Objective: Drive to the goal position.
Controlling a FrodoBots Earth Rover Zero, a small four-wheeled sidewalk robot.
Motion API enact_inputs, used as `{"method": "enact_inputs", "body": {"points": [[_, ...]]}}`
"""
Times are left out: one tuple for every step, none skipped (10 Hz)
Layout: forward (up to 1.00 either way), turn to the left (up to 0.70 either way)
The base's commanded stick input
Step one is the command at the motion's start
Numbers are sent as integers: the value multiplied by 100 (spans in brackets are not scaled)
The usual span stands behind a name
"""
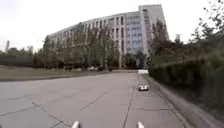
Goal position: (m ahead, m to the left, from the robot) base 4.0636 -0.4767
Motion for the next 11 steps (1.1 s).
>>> {"method": "enact_inputs", "body": {"points": [[60, 0], [60, 0], [60, 0], [60, 0], [60, 0], [60, 0], [60, 0], [60, 0], [60, 0], [60, 0], [60, 0]]}}
